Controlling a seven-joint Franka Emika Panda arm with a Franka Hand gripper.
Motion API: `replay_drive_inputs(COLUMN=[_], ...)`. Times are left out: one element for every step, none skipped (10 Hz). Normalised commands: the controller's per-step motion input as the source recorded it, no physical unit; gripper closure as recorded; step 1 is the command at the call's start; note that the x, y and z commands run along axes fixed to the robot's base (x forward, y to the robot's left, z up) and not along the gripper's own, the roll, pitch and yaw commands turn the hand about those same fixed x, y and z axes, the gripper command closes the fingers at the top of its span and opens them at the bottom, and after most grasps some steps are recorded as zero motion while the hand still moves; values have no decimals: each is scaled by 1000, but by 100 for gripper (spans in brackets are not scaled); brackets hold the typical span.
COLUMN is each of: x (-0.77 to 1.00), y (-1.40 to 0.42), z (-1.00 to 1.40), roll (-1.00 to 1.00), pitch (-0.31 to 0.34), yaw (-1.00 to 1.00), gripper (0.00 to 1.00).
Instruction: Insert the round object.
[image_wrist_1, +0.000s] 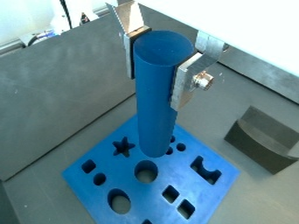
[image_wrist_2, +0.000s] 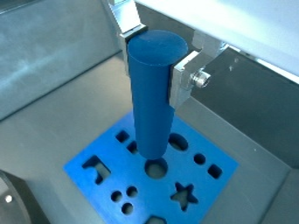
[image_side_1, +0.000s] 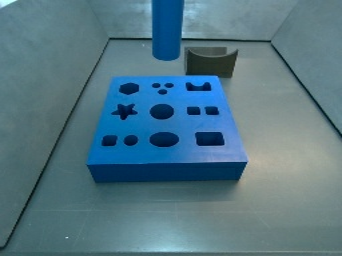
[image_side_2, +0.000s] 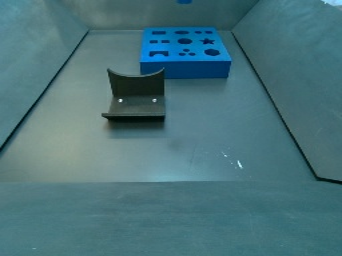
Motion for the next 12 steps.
replay_drive_inputs(x=[-197, -191, -114, -6, 86, 274, 289, 197, 69, 0, -63, -54], y=[0, 0, -11, -91, -171, -169, -66, 0, 34, 66, 60, 46], z=[-1000, -1000, -1000, -883, -680, -371, -211, -180, -123, -123, -177, -209], roll=[0, 0, -23, -59, -73, 0, 39, 21, 20, 1, 0, 0], pitch=[-51, -53, -80, -154, -184, -89, 0, 17, 17, 0, 0, 0], yaw=[-83, -80, -54, -60, -89, -154, -123, -86, 0, 0, 0, 0], gripper=[100, 100, 100, 100, 100, 100, 100, 100, 100, 100, 100, 100])
